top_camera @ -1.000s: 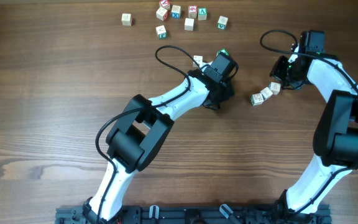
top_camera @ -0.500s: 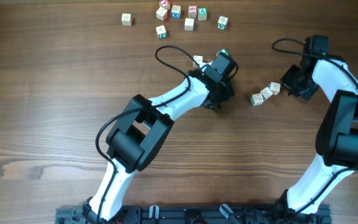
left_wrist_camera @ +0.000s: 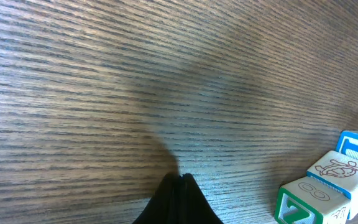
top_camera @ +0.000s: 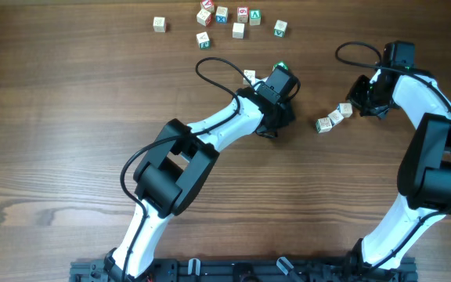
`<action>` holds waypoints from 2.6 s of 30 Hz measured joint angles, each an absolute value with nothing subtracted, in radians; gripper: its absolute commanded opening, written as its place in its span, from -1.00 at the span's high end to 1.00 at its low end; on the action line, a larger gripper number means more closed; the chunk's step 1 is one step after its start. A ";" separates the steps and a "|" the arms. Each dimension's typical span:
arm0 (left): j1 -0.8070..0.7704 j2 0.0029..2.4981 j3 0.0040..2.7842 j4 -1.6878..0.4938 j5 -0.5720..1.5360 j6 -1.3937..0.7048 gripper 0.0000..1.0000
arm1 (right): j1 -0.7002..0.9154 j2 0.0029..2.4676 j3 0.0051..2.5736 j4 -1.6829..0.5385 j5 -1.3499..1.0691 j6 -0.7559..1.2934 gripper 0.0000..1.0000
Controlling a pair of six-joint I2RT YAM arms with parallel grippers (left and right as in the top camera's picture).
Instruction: Form a horizontal line
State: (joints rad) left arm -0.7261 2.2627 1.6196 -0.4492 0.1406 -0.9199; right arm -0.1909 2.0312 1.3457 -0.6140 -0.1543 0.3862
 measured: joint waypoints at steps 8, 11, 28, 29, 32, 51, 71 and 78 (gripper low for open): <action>-0.726 2.263 1.620 -0.450 0.141 -0.920 0.92 | -0.191 2.031 1.346 -0.612 -0.199 0.339 0.91; -0.726 2.263 1.620 -0.450 0.141 -0.920 0.92 | -0.191 2.031 1.346 -0.587 -0.193 0.335 0.91; -0.726 2.259 1.620 -0.468 0.124 -0.943 0.92 | -0.191 2.031 1.345 -0.471 -0.404 0.308 0.91; -0.726 2.259 1.620 -0.471 0.120 -0.951 0.92 | -0.191 2.031 1.345 -0.480 -0.404 0.307 0.91; -0.726 2.257 1.620 -0.479 0.108 -0.972 0.92 | -0.191 2.031 1.344 -0.513 -0.404 0.291 0.92; -0.726 2.254 1.620 -0.488 0.095 -0.987 0.92 | -0.191 2.031 1.343 -0.609 -0.404 0.282 0.91; -0.726 2.253 1.620 -0.490 0.091 -0.987 0.92 | -0.214 2.031 1.345 -0.500 -0.395 0.356 0.91; -0.726 2.253 1.620 -0.490 0.089 -0.987 0.92 | -0.278 2.031 1.351 -0.616 -0.297 0.429 0.92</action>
